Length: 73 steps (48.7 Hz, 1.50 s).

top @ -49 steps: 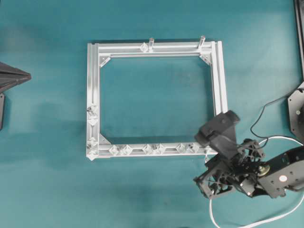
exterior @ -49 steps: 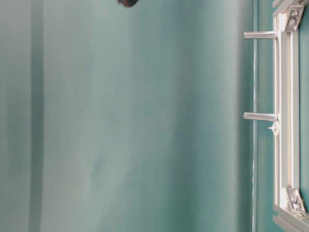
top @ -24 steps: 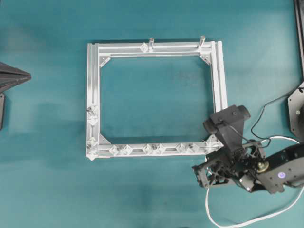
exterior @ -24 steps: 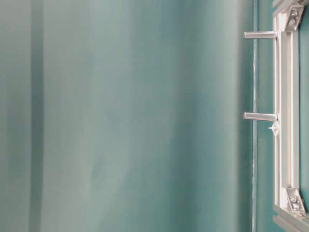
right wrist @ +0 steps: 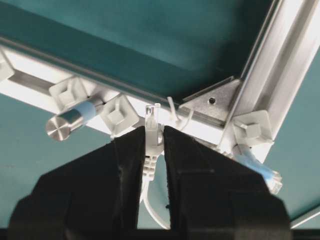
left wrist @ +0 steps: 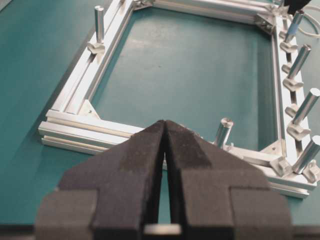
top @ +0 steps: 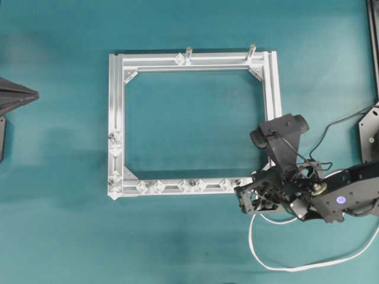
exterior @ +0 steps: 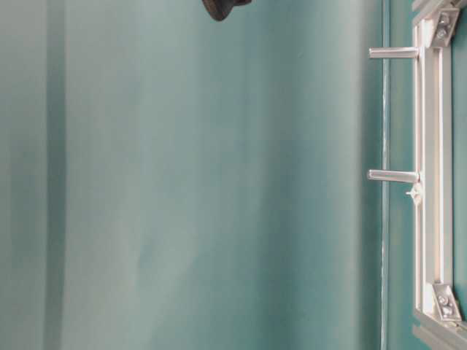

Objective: Move the cable alternately left and right between 8 closely spaced pins so it hooks onto each one.

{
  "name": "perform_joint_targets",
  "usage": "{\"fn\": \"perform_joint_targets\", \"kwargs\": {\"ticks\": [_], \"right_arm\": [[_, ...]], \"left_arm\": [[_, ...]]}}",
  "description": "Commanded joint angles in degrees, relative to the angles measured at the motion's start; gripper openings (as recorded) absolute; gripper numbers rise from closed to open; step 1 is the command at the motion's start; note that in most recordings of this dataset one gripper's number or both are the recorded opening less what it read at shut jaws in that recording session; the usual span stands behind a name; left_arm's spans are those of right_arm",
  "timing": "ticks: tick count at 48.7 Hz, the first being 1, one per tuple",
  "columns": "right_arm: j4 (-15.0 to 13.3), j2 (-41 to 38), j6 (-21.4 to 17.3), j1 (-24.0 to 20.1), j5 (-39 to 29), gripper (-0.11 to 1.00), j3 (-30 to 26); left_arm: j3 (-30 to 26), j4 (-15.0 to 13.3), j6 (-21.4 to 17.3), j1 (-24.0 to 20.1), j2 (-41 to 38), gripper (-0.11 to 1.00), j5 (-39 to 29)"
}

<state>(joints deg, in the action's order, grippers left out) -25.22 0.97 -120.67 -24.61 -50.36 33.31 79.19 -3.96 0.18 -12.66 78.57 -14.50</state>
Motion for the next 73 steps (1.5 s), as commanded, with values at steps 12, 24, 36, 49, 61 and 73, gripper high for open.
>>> {"fn": "perform_joint_targets", "kwargs": {"ticks": [12,24,36,49,61,73], "right_arm": [[-0.4,1.5,-0.1,0.3,0.2,0.14,-0.3],[-0.4,1.5,-0.2,0.3,0.4,0.14,-0.4],[-0.4,1.5,-0.2,0.4,0.4,0.14,-0.4],[-0.4,2.0,2.7,2.8,1.2,0.14,0.3],[-0.4,3.9,11.3,7.6,3.2,0.14,1.8],[-0.2,4.7,20.7,12.7,5.7,0.14,1.6]], "left_arm": [[-0.6,0.2,0.1,0.1,-0.4,0.00,0.6],[-0.5,0.2,0.1,0.1,-0.4,0.00,0.6],[-0.6,0.2,0.1,0.1,-0.4,0.00,0.6],[-0.6,0.2,0.1,0.1,-0.4,0.00,0.6],[-0.6,0.2,0.1,0.1,-0.4,0.00,0.6],[-0.6,0.1,0.1,0.1,-0.4,0.00,0.6]]}}
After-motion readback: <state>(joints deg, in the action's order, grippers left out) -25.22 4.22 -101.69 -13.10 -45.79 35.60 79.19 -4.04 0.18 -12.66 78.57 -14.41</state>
